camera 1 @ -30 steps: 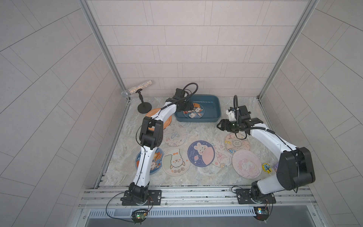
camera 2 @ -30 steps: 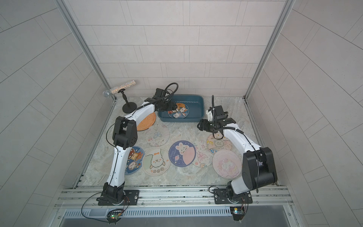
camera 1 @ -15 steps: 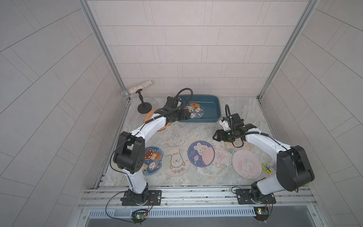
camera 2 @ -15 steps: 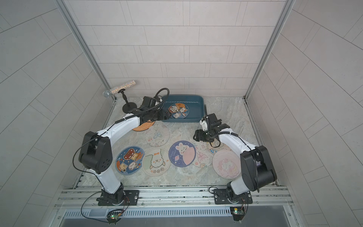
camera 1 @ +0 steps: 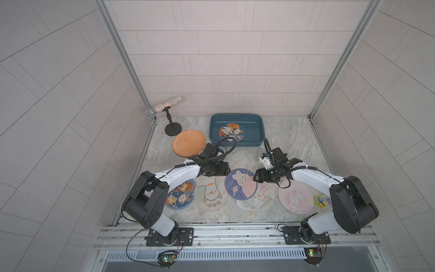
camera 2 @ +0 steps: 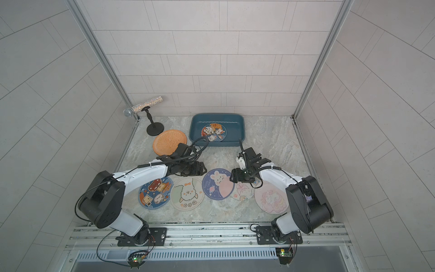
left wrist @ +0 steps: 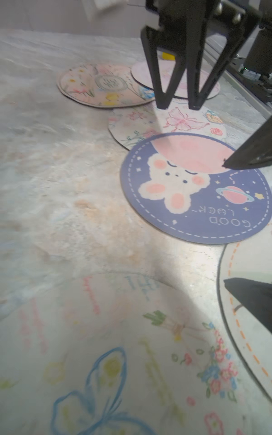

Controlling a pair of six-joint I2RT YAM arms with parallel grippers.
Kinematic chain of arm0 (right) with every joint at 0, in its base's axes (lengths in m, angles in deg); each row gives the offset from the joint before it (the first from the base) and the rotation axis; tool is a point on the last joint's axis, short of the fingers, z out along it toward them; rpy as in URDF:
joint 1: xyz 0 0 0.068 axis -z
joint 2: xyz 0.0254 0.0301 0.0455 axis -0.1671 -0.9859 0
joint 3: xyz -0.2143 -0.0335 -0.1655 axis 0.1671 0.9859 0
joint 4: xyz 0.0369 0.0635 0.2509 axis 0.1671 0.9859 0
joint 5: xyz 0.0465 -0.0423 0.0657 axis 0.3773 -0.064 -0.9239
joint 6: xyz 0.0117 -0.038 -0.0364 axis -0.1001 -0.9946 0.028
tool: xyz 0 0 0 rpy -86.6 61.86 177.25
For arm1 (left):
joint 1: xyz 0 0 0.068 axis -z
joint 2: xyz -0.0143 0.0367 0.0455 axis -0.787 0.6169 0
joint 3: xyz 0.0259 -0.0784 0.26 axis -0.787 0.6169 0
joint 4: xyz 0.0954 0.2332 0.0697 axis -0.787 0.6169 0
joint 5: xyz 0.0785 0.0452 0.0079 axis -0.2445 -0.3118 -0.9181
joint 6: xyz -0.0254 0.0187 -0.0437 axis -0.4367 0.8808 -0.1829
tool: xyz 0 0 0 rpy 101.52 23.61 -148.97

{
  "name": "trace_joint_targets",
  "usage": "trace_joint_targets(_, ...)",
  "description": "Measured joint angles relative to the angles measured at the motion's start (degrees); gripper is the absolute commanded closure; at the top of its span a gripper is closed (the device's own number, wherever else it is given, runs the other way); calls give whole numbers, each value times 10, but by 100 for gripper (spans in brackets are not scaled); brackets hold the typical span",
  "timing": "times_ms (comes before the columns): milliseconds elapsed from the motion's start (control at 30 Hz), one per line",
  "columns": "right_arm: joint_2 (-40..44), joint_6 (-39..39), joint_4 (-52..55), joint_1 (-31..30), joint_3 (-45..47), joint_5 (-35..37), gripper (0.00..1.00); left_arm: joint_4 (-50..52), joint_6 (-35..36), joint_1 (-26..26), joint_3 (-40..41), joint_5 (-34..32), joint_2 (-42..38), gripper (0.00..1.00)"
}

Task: Put the coasters into the storage box
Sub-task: Pick up the coaster from the center of the board.

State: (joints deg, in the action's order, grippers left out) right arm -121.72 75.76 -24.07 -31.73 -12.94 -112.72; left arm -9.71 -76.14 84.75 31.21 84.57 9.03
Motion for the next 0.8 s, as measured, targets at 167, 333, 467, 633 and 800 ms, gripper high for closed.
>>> trace_joint_targets(167, 0, 4, -5, -6, 1, 7, 29, -23, -20, 18, 22, 10, 6, 33)
trace_joint_targets(333, 0, 8, -14, -14, 4, 14, 30, -37, -30, 29, 26, 11, 21, 38)
trace_joint_targets(467, -3, 10, -20, -20, 4, 18, 30, -31, -31, 31, 27, 5, 26, 40)
trace_joint_targets(633, -22, 18, -31, -29, 4, 21, 31, -17, -30, 34, 27, -4, 30, 42)
trace_joint_targets(800, -32, 22, -39, -33, 4, 24, 31, -6, -30, 36, 23, -4, 50, 44)
